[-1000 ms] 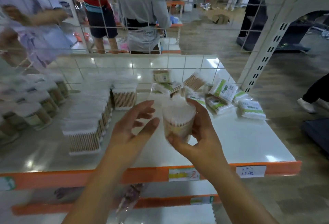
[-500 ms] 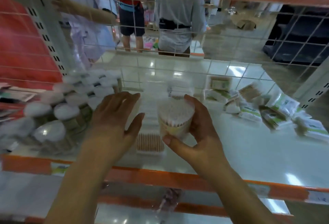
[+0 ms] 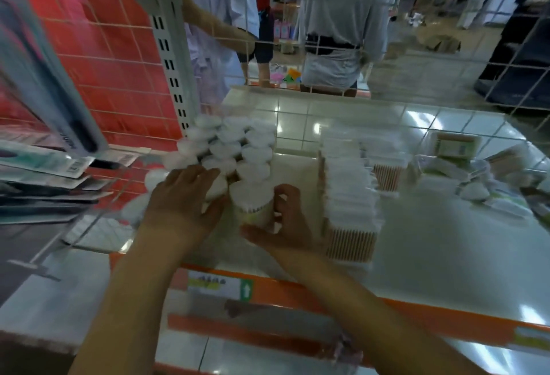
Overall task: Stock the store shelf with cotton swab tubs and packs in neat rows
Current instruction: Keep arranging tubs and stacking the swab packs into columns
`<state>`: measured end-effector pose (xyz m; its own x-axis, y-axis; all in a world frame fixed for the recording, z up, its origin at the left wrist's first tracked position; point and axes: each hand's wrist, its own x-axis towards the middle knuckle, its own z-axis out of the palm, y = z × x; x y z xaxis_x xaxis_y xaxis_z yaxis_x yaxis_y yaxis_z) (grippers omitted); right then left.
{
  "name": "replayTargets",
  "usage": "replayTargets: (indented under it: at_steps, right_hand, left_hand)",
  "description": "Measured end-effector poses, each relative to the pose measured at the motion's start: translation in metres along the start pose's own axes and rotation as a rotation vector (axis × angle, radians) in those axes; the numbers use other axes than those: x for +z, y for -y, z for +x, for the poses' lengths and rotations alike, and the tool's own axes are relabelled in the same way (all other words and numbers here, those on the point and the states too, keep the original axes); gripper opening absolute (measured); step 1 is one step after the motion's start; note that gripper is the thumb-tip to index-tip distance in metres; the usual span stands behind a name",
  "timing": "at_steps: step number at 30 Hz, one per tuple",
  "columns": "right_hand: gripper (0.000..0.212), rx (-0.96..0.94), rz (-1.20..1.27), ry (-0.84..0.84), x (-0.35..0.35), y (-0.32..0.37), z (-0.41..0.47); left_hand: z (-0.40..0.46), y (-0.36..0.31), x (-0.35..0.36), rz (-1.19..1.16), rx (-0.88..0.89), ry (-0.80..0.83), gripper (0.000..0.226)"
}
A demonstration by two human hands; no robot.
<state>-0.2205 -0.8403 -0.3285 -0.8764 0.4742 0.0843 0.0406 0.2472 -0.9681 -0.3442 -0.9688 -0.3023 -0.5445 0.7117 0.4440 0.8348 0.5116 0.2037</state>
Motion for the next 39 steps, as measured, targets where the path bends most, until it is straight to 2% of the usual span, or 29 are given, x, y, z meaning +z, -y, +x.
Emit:
replayTargets:
  at_steps: [7,13,18,22,30,33,39]
  right_hand:
    - [0.056,0.022,-0.237,-0.079,0.013,-0.009,0.015]
    - [0.043,0.009,-0.168,-0.115,0.018,-0.012,0.017]
    - [0.047,0.056,-0.162,-0.215,0.027,-0.023,0.024]
    - [0.048,0.062,-0.218,-0.245,0.028,-0.031,0.026]
    - [0.044,0.045,-0.249,-0.253,0.03,-0.032,0.024]
    - [0.048,0.047,-0.281,-0.23,0.026,-0.02,0.022]
    - [0.08,-0.057,-0.558,-0.108,0.016,0.013,0.001]
  left_hand:
    - [0.01,0.02,-0.001,-0.007,-0.062,0.158,0.076]
    - [0.01,0.021,0.002,0.02,-0.03,0.182,0.052]
    - [0.013,0.02,-0.001,-0.008,-0.033,0.178,0.06]
    - [0.015,0.017,-0.003,-0.01,-0.082,0.192,0.054]
    - [0.013,0.014,-0.003,-0.004,-0.096,0.177,0.059]
    - [0.013,0.013,-0.005,0.009,-0.096,0.203,0.069]
    - [0.01,0.003,-0.008,0.033,-0.018,0.142,0.055]
